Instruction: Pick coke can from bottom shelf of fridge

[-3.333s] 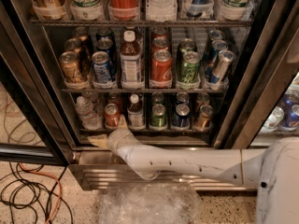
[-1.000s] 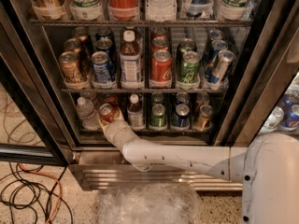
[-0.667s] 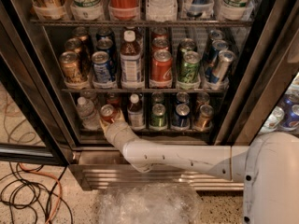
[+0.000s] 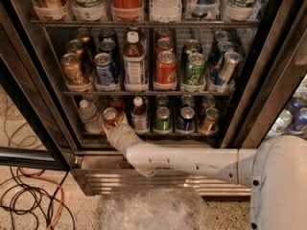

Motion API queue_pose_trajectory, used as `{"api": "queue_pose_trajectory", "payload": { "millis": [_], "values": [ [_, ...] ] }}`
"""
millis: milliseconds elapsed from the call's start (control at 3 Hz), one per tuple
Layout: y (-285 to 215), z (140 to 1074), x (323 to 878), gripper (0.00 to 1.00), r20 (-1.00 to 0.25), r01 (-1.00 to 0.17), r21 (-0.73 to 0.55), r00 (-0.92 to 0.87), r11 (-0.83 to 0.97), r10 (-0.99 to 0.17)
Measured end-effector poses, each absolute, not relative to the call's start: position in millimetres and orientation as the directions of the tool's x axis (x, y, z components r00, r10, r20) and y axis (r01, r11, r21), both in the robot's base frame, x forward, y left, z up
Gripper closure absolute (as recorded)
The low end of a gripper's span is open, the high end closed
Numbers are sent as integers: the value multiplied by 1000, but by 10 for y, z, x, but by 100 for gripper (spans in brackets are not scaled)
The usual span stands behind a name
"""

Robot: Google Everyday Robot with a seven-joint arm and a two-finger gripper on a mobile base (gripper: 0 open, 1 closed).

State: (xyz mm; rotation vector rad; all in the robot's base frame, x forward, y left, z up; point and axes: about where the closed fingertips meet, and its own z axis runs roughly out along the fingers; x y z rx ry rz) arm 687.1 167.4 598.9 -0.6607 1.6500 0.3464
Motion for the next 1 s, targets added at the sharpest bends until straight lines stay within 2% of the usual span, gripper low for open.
{"api": "queue_pose_trajectory", "payload": {
  "millis": [333,1000],
  "values": [
    [1438,6224,7138,100,-979,-575,-73,-114,815,-168],
    [1460,6227,7118,100,-982,-555,-67,-110,829,-153]
  ]
}}
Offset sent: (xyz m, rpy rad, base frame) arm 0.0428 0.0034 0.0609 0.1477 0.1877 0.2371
